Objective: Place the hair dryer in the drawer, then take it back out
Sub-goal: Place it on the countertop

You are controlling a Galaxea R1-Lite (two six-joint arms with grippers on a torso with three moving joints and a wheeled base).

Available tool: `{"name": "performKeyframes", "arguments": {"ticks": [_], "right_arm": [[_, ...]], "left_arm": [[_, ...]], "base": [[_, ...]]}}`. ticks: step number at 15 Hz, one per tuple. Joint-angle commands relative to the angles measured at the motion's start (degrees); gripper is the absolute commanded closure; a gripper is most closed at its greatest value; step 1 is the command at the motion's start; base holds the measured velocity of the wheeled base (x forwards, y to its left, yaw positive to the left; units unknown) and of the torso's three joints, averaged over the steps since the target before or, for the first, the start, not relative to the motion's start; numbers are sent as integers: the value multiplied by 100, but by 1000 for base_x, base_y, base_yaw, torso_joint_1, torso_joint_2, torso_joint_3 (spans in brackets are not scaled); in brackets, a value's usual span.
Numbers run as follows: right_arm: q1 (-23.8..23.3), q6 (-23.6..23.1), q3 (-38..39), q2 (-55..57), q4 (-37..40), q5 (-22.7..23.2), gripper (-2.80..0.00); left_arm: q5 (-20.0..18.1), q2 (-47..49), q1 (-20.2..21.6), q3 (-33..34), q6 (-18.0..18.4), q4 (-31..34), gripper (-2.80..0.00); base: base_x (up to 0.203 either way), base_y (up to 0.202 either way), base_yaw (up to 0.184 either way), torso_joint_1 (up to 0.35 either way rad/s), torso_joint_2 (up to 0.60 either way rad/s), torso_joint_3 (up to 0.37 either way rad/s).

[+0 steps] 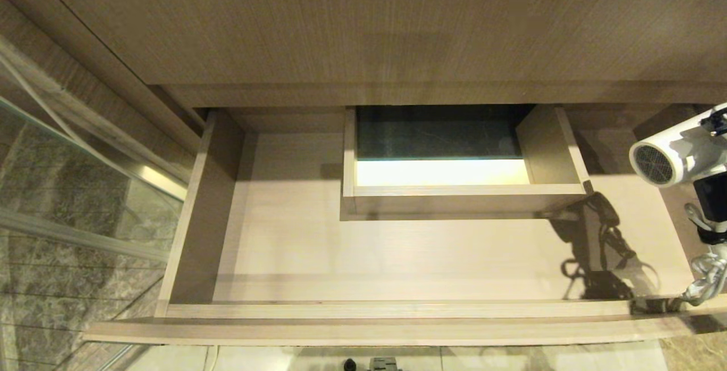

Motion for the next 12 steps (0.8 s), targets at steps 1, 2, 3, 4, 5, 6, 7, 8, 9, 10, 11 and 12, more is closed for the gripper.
{"name": "performKeyframes", "arguments": {"ticks": [1, 2, 3, 4, 5, 6, 7, 8, 9, 10, 11, 12], "right_arm": [[17, -70, 22, -170, 17, -3, 0], [22, -86, 22, -181, 12, -3, 0], [36, -157, 2, -211, 18, -3, 0], [89, -334, -45, -319, 20, -3, 0], [154, -357, -86, -402, 17, 2, 0], [193, -363, -131, -468, -9, 9, 0], [217, -359, -227, -515, 1, 21, 0], [233, -358, -295, -533, 12, 23, 0], [248, -358, -335, -561, 1, 23, 0], [264, -368, -402, -675, 22, 16, 0], [267, -392, -370, -781, 35, 8, 0], [267, -455, -346, -855, 37, 11, 0]], "left_arm": [[2, 0, 0, 0, 0, 0, 0], [2, 0, 0, 0, 0, 0, 0], [2, 0, 0, 0, 0, 0, 0], [2, 0, 0, 0, 0, 0, 0], [2, 0, 0, 0, 0, 0, 0], [2, 0, 0, 0, 0, 0, 0], [2, 0, 0, 0, 0, 0, 0], [2, 0, 0, 0, 0, 0, 0], [2, 0, 0, 0, 0, 0, 0], [2, 0, 0, 0, 0, 0, 0], [2, 0, 0, 0, 0, 0, 0], [2, 0, 0, 0, 0, 0, 0]], "base": [[0, 0, 0, 0, 0, 0], [0, 0, 0, 0, 0, 0], [0, 0, 0, 0, 0, 0], [0, 0, 0, 0, 0, 0], [0, 0, 0, 0, 0, 0], [0, 0, 0, 0, 0, 0], [0, 0, 0, 0, 0, 0], [0, 0, 0, 0, 0, 0], [0, 0, 0, 0, 0, 0], [0, 0, 0, 0, 0, 0], [0, 0, 0, 0, 0, 0], [0, 0, 0, 0, 0, 0]]}}
